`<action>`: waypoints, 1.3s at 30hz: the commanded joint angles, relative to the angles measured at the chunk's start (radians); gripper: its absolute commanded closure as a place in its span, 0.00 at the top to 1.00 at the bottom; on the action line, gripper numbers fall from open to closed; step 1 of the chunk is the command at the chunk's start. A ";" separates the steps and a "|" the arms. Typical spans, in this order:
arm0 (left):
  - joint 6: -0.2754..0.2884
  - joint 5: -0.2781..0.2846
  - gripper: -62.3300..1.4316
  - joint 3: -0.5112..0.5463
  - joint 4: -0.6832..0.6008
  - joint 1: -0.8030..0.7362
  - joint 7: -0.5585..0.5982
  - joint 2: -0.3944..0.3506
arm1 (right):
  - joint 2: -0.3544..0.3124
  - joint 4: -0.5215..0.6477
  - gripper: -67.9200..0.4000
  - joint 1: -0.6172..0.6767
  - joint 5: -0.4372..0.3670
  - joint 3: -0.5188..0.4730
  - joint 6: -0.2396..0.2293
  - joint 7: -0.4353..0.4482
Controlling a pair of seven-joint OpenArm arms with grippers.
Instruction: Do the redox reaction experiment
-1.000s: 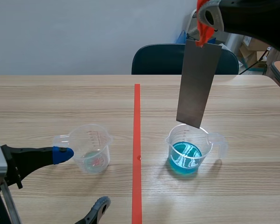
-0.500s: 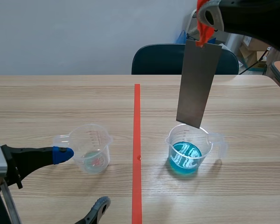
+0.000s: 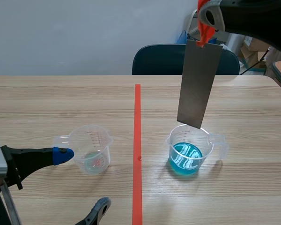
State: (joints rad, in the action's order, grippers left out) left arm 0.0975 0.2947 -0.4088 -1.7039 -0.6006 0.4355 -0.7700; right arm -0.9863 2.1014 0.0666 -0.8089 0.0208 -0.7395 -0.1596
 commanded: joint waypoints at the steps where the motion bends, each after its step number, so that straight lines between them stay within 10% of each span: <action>1: 0.001 0.000 1.00 0.000 -0.025 0.003 0.013 0.005 | 0.001 0.007 0.01 -0.020 -0.011 -0.013 -0.006 0.011; 14: -0.025 0.000 0.09 -0.010 -0.016 0.054 -0.034 0.047 | 0.096 0.007 0.01 -0.217 -0.007 0.145 -0.006 -0.078; 39: -0.013 0.000 0.06 -0.279 0.216 0.544 -0.209 0.298 | 0.064 0.007 0.01 -0.182 -0.037 0.109 -0.006 -0.111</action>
State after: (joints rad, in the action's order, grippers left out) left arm 0.0814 0.2916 -0.6884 -1.4792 -0.0589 0.2115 -0.4805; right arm -0.9146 2.1014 -0.1081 -0.8379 0.1448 -0.7395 -0.2897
